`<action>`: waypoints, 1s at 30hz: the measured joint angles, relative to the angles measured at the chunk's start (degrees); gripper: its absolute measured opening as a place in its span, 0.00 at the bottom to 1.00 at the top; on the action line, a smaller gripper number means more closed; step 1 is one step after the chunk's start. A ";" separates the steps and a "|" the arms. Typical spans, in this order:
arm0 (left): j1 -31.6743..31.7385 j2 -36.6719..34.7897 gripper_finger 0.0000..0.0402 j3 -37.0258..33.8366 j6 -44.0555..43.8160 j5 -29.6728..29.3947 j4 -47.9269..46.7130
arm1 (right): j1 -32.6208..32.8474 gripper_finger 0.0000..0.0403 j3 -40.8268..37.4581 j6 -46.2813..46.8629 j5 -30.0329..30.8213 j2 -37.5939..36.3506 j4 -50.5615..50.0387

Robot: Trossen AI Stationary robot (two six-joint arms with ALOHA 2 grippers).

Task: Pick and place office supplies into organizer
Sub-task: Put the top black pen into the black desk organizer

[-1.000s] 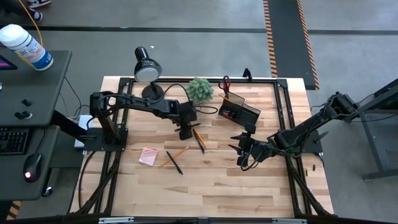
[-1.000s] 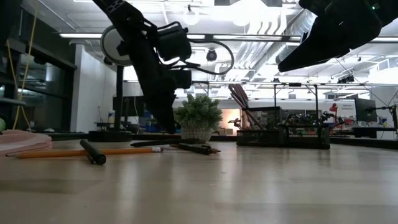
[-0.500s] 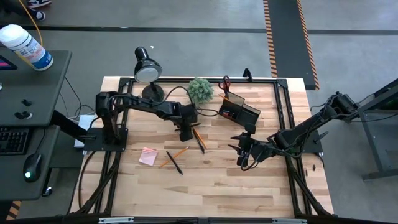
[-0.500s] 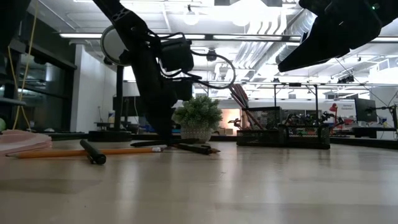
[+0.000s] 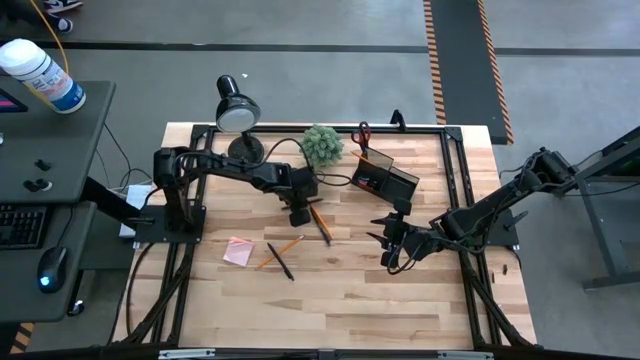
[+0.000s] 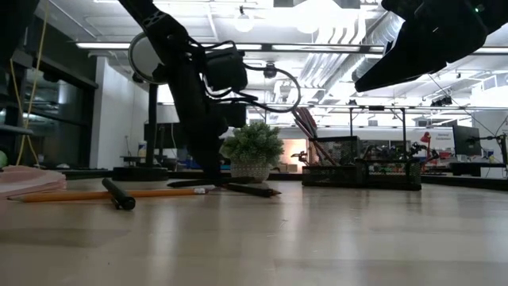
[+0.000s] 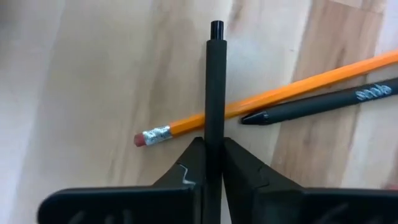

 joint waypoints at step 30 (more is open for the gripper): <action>0.00 -9.53 0.01 0.11 3.42 12.87 41.08 | 3.43 0.36 0.00 0.04 0.50 0.00 0.26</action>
